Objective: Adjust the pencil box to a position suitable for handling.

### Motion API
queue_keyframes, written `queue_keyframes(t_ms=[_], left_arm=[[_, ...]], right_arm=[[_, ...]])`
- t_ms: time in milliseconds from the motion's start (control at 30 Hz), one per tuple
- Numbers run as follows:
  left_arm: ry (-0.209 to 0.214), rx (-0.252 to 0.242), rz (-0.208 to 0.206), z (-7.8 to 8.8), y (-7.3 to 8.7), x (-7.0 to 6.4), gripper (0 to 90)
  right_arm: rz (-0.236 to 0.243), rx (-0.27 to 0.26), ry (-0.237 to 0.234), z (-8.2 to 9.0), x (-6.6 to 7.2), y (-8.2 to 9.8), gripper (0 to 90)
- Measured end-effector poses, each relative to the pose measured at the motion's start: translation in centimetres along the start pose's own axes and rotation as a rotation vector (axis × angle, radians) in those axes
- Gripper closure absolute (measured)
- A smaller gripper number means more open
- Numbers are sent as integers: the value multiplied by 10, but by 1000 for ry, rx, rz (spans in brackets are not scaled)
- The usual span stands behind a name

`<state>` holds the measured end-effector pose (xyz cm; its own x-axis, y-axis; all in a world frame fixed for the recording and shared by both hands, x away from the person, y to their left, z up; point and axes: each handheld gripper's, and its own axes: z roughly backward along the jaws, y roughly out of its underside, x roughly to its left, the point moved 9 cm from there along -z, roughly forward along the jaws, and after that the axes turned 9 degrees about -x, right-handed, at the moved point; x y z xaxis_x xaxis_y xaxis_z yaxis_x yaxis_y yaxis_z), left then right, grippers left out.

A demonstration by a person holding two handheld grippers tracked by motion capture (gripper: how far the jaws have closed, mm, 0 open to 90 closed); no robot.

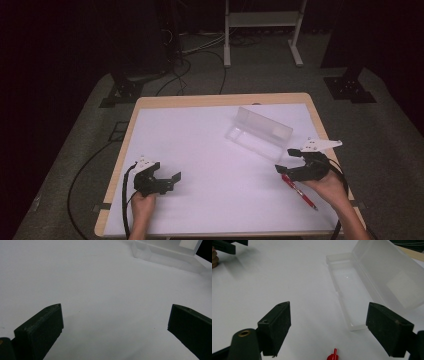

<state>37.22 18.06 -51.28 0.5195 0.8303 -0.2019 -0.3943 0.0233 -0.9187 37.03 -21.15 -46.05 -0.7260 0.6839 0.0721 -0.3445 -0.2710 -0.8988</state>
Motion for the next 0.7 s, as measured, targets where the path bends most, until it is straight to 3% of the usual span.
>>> queue_keyframes(t_ms=[700], left_arm=[[1, -1, 4, 0, 0, 0, 0]], right_arm=[[46, 66, -34, -40, -7, -23, 211]])
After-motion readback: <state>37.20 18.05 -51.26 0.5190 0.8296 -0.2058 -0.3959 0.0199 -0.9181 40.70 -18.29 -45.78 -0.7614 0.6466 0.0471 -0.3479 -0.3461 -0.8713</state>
